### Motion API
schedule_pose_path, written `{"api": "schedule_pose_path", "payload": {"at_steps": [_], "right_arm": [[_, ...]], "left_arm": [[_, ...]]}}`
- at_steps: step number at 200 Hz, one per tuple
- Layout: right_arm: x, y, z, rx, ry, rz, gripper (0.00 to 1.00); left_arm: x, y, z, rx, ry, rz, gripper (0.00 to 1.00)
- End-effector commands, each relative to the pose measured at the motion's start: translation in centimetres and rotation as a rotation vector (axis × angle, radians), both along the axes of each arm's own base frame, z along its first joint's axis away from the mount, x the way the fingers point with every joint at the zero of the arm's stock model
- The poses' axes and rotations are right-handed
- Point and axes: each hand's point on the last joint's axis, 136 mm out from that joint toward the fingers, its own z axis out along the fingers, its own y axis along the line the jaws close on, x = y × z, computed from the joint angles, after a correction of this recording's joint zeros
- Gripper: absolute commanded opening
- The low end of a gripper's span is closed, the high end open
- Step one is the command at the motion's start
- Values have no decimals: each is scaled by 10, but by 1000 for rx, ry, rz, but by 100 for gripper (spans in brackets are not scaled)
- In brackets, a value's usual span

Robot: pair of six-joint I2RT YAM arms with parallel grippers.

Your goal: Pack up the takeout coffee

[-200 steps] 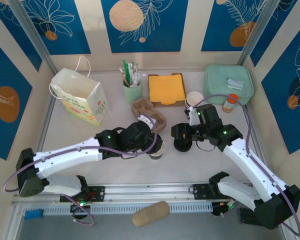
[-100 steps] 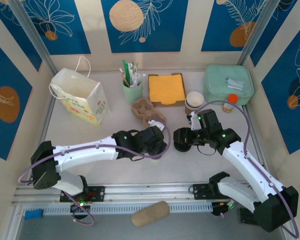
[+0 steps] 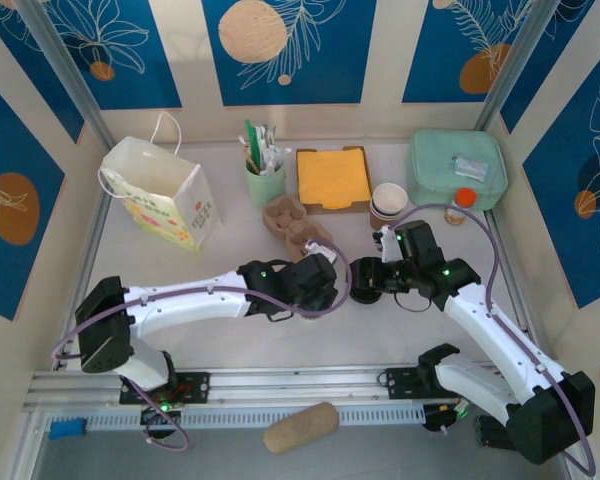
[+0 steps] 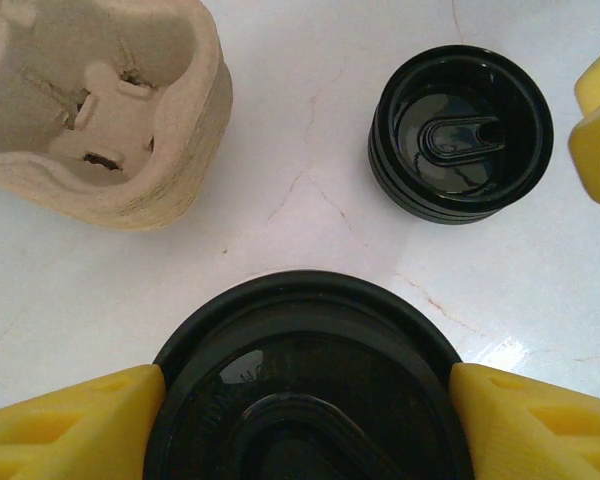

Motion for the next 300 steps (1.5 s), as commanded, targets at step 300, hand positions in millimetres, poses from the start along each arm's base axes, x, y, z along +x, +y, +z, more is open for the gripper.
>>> {"api": "schedule_pose_path", "payload": {"at_steps": [300], "right_arm": [[-1,2,11,41,-17,20,63]], "left_arm": [[-1,-7,8,1,6,-13,98]]}}
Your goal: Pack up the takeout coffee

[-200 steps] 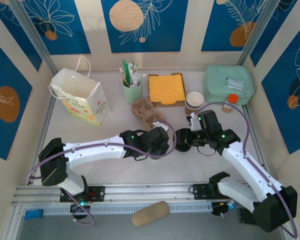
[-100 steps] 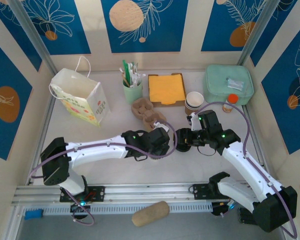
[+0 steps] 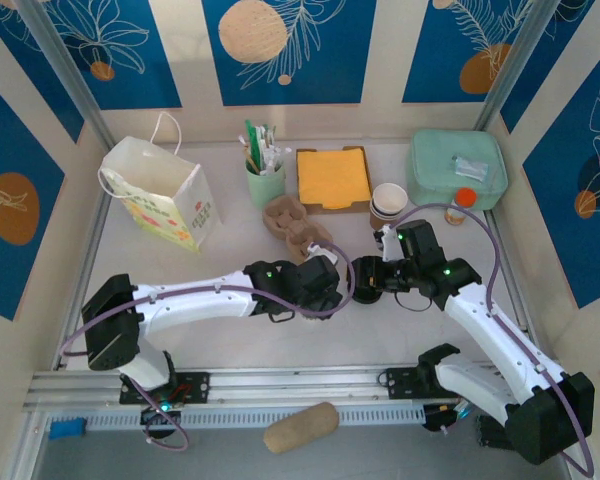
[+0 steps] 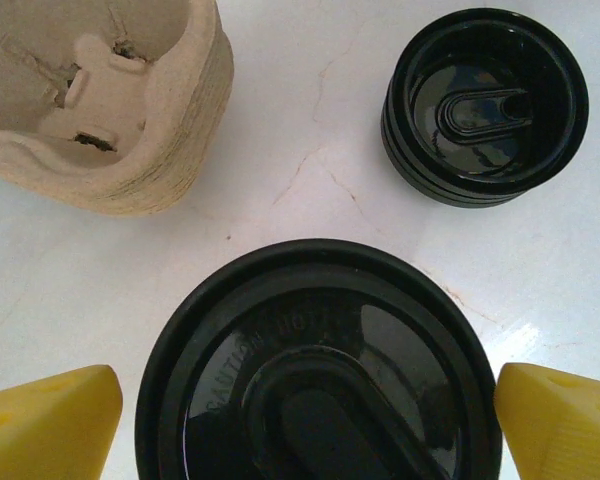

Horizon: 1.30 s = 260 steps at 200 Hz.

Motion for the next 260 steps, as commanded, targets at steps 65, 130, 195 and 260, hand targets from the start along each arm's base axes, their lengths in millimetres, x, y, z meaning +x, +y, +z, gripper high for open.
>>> {"api": "schedule_pose_path", "payload": {"at_steps": [65,130,195,260], "right_arm": [[-2,5,12,29,-15,37,63],[-11,17,12,24,53,114,60],[-20,44,-2,-88,77,242,60],[-17,50,-15,-122,102,250,59]], "left_arm": [[5,-8,57,-146,-38,4,99],[14,42,67,-349,85,165,99],[0,87,19,-417,271,258,99],[-1,81,-3,-399,321,246,99]]}}
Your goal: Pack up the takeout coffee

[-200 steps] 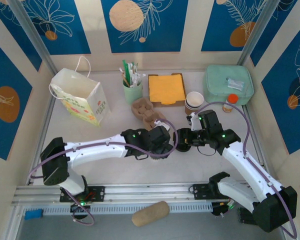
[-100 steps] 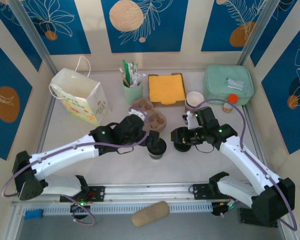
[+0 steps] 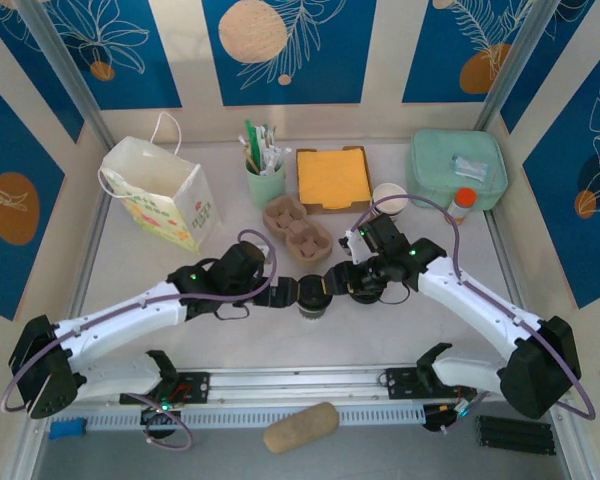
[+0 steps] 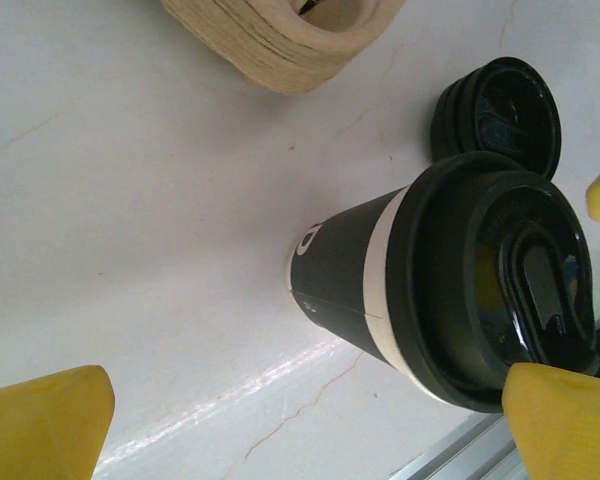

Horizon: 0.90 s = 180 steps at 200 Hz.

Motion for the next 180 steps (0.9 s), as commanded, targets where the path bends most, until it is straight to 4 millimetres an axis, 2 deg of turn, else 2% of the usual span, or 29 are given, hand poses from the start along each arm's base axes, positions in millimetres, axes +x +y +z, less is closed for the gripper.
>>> {"api": "schedule_pose_path", "payload": {"at_steps": [1,55,138,180], "right_arm": [[2,2,4,-9,-12,11,58],[5,4,1,-12,-10,11,58],[7,6,-1,-10,-6,11,58],[7,7,-3,-9,0,12,58]], "left_arm": [[1,-7,-5,-30,22,-9,99],[5,-8,-10,-20,26,-6,99],[7,7,-22,4,39,42,100],[10,6,-21,-7,34,44,99]]}}
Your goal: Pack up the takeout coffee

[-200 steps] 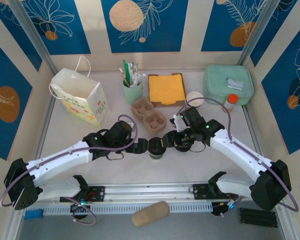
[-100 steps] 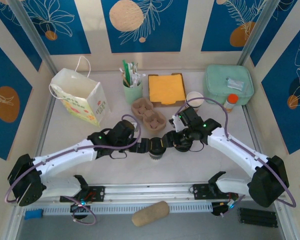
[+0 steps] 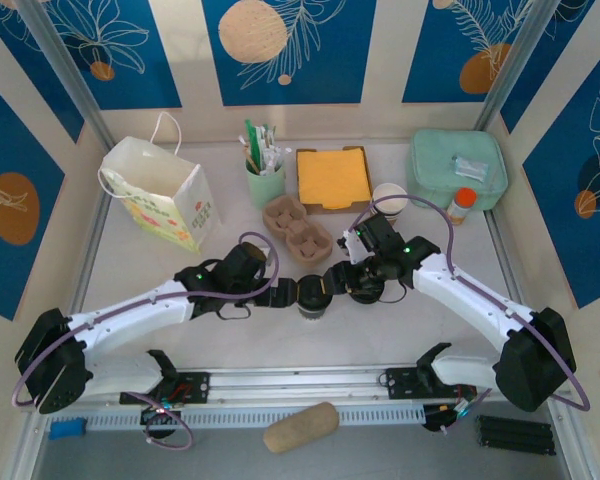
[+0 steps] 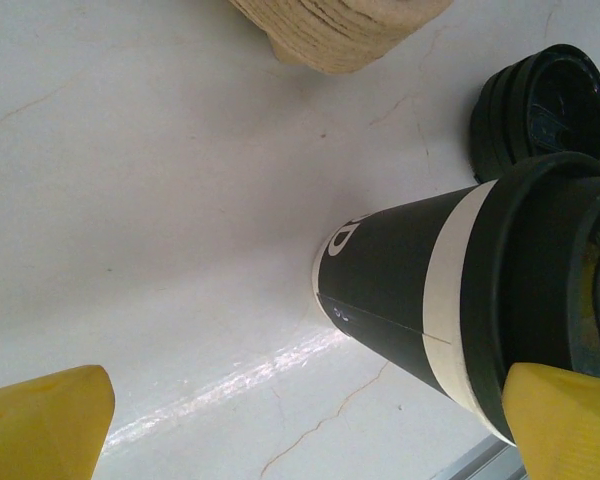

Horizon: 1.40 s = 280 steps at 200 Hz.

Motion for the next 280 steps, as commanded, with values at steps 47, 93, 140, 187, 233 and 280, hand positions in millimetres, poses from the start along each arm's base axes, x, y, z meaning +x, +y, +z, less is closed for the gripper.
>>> {"api": "schedule_pose_path", "payload": {"at_steps": [47,93,140,187,233,280], "right_arm": [[3,7,5,17,-9,15,57],[4,8,1,16,0,13,57],[3,6,-5,7,11,10,57],[0,4,-10,1,28,1,57],[-4,-1,-23,-23,58,-20,56],[-13,-8,-40,-45,96,-49,55]], "left_arm": [[4,-3,4,-31,-11,6,100],[5,-5,-2,-23,2,2,99],[2,2,-11,8,20,14,100],[-1,10,-22,39,45,31,100],[-6,15,-34,58,68,36,100],[-16,23,-56,72,113,47,100]]}}
